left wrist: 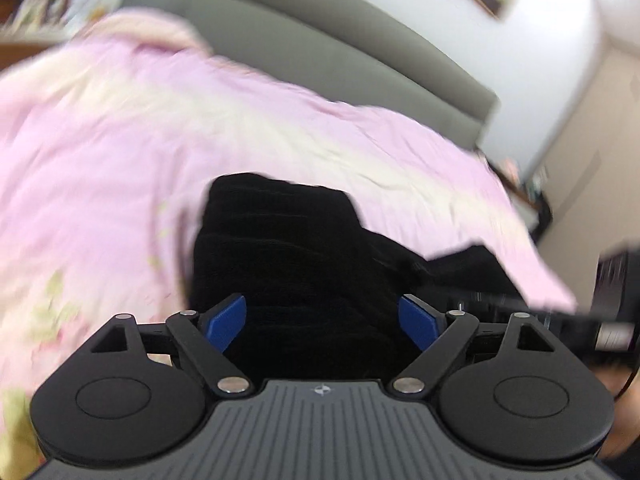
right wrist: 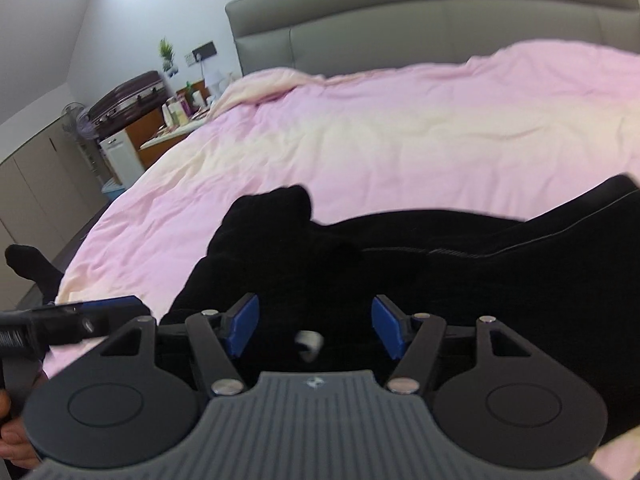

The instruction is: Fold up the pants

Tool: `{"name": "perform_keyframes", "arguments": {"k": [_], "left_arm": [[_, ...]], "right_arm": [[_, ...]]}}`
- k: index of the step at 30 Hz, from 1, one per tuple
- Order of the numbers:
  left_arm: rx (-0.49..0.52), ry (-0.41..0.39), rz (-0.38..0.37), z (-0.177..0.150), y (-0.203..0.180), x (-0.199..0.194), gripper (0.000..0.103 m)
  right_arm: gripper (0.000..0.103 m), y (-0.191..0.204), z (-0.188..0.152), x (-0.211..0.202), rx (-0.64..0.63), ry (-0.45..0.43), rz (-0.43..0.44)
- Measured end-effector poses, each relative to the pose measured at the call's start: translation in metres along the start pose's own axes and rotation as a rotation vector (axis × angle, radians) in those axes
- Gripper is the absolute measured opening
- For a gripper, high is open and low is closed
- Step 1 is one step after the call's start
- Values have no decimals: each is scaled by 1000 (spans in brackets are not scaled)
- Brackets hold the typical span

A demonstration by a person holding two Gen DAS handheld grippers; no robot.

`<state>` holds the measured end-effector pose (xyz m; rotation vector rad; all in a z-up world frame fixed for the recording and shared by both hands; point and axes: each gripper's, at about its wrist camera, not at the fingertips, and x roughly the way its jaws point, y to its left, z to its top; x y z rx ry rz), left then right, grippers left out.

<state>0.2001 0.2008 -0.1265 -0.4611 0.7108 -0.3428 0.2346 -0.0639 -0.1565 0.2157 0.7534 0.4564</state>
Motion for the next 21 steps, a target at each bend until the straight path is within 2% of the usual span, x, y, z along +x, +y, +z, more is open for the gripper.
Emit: {"name": "perform_keyframes", "arguments": {"k": [3,5,7,9,11,13,15,17,19,21], "left_arm": [[-241,75,-16,-2,48,14,101],[-330,116,-34,-10,64,28,100],[-379,150,-46,-22,68,39,100],[-387,138,-39,-23,67,42,102],[-368,130,-28,-19,62,43,102],[-345,109,-25,-15,56,37,97],[-311,83,-36,-11,47,31,94],[-283,66,-48,-7,41,29,94],[-267,76,-39,-8,38,37,94],[-256,124,-1,-16,39,50,94]], "right_arm": [[60,4,-2,25,30,47,69],[61,3,-6,41,64,93,80],[59,-2,-11,53,118,120,109],[39,-2,-14,56,131,137,157],[29,-5,-12,48,134,121,191],[18,-16,-6,35,186,86,265],[15,-27,-1,18,236,43,300],[15,-32,0,9,228,28,285],[15,-36,-5,13,224,50,251],[15,-39,-18,30,217,110,195]]}}
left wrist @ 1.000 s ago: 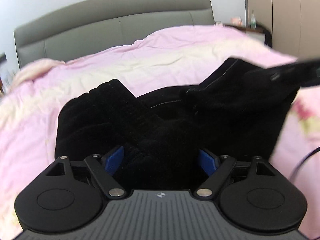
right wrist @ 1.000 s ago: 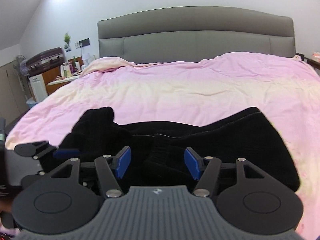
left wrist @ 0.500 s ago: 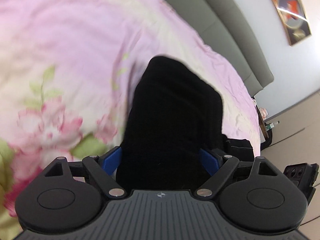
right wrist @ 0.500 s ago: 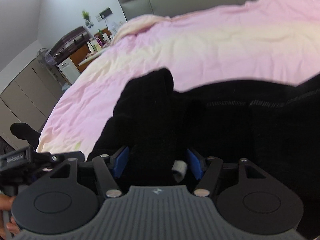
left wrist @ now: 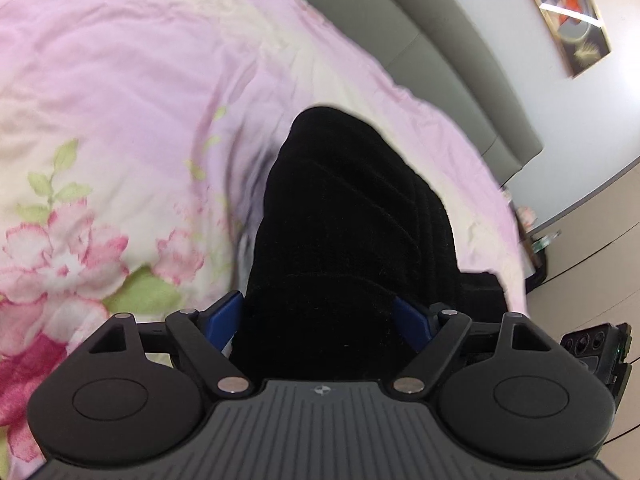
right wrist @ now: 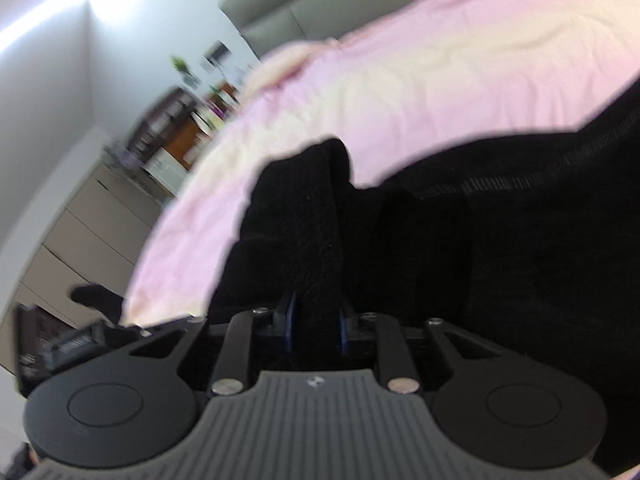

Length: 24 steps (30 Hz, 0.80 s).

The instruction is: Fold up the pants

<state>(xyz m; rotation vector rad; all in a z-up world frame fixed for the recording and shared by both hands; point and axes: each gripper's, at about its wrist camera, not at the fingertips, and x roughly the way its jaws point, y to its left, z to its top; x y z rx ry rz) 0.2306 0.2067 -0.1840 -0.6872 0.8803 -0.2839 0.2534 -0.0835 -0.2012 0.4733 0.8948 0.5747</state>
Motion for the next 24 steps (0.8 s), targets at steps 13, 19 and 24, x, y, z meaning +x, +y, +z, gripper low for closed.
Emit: {"name": "perform_keyframes", "arguments": {"k": [13,19,24], "left_arm": [[27,-17,86,-19,2,10,98],[60,-14,140,-21,-9,12,100],[133,-20,203,-29,-22,12,101]], "right_arm": [[33,49,-36,-12,-363,-188,-251],[34,58,-62,-2,-516,-153,-245],[35,64,-71,10,-653,-81,-308]]}}
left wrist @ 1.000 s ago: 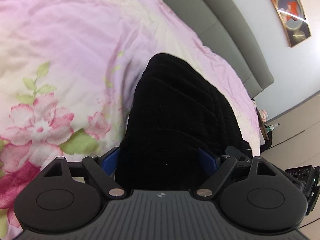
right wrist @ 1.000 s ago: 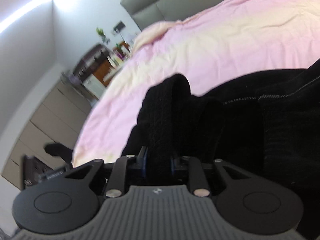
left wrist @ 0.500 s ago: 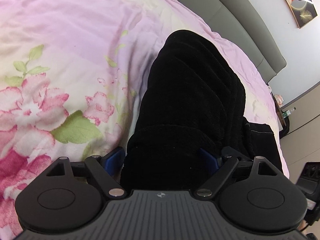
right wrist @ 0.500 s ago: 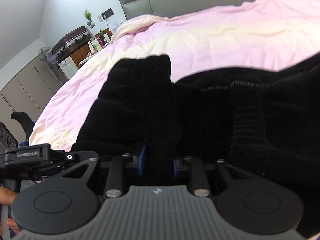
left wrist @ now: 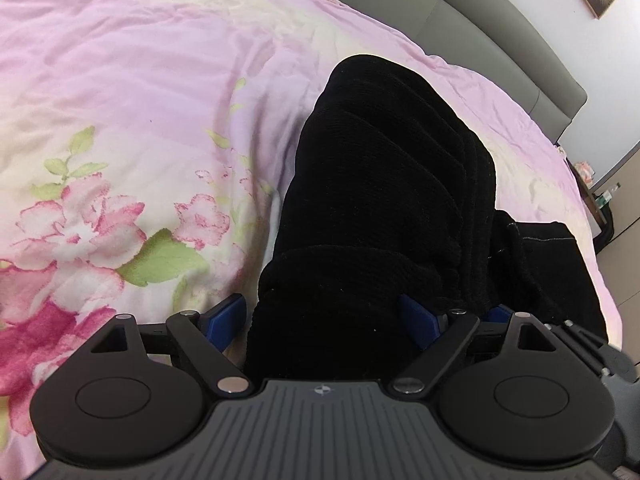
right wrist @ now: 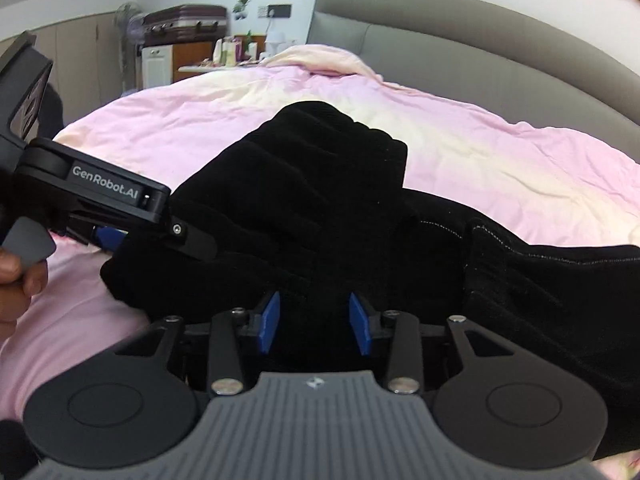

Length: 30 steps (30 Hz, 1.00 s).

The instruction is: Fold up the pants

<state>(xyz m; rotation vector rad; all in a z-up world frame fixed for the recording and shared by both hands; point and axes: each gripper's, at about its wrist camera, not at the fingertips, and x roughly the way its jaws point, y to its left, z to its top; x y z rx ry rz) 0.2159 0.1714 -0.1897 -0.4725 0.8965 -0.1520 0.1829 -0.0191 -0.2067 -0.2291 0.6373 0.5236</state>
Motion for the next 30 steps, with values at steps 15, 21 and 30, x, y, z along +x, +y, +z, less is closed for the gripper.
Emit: {"name": "perform_keyframes", "arguments": {"k": [15,21,30], "left_arm": [[146,-182,173,18,-48,-45,89],[338,-181,113,15,-121,-27,91],[536,-98,33,-6,-207,25,89]], "right_arm": [[79,-206,-31,-112,453,-113,-229],[79,-242,-64,-123,773,-106,-284],[80,-262,-90,-115,994,-127,-222]]}}
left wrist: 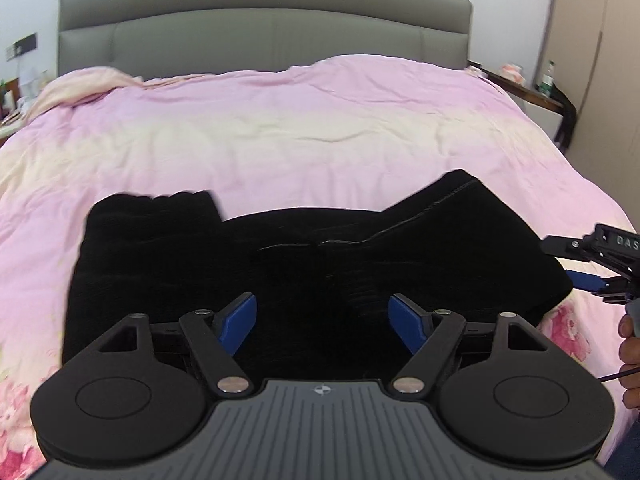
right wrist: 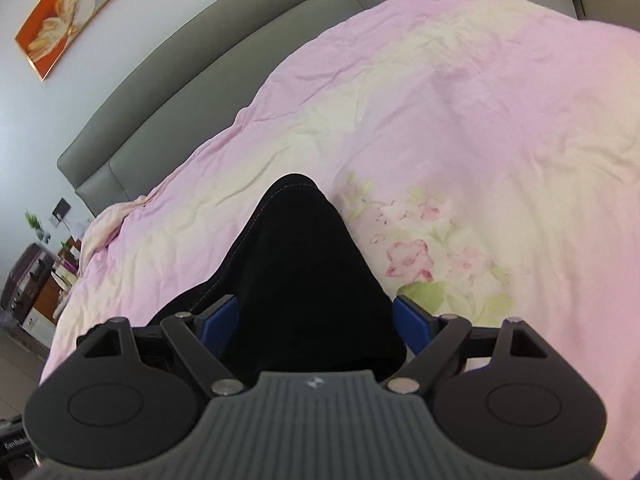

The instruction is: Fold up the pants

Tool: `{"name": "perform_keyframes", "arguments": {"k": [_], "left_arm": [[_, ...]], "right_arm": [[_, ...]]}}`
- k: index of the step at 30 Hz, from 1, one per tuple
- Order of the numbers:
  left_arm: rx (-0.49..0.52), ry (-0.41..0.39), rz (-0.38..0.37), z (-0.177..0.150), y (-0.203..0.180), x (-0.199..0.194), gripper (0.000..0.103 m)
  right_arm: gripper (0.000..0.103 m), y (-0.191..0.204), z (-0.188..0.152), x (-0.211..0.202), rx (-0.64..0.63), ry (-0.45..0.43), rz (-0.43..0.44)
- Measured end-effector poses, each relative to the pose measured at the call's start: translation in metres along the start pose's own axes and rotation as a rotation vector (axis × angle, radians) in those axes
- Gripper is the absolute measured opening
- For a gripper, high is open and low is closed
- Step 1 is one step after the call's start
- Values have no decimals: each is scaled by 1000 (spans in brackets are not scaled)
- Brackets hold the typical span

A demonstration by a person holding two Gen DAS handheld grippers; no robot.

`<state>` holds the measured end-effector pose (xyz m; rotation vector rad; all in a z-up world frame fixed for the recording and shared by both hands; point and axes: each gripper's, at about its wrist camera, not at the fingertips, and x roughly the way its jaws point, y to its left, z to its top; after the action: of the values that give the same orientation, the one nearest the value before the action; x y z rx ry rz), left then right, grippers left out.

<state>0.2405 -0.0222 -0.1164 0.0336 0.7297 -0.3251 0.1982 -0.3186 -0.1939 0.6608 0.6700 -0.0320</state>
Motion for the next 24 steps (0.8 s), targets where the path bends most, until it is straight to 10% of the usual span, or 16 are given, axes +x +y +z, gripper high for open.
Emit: {"name": "perform_keyframes", "arguments": {"k": [10,24], "left_arm": [[107,9,-20,10,-49,25,88],[198,148,-5,-14,-75,69,72]], "right_arm": [[79,-40,-12,22,351,93,116],[61,-38,-14,24,358,44,139]]}}
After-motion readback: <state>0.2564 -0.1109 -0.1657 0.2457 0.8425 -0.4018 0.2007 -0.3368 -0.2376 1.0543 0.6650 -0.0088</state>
